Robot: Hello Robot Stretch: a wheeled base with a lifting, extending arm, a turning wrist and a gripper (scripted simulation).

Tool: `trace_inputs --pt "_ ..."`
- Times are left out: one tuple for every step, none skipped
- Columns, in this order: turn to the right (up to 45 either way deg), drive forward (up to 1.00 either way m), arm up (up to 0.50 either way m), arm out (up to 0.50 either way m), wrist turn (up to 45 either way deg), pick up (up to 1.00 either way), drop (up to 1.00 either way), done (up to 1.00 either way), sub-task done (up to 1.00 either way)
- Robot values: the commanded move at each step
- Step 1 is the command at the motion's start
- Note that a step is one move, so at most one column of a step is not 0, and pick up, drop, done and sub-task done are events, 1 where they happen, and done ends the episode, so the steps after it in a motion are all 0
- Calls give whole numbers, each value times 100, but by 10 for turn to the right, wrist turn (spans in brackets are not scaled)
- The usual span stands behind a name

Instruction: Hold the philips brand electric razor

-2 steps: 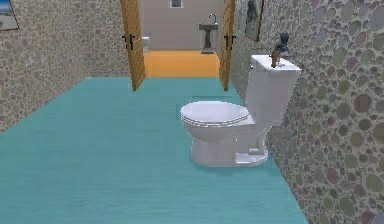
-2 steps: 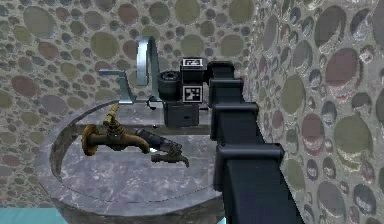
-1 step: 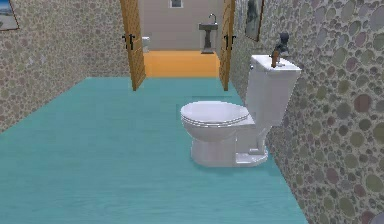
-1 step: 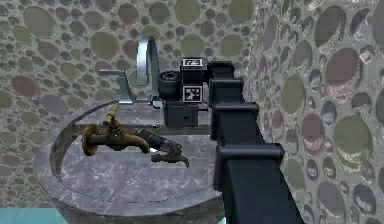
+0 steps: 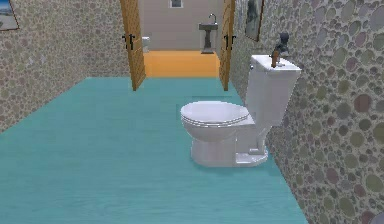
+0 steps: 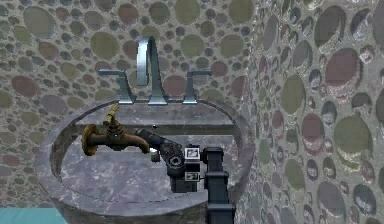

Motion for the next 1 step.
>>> trace_inputs --pt "0 0 0 0 0 100 0 0 0"
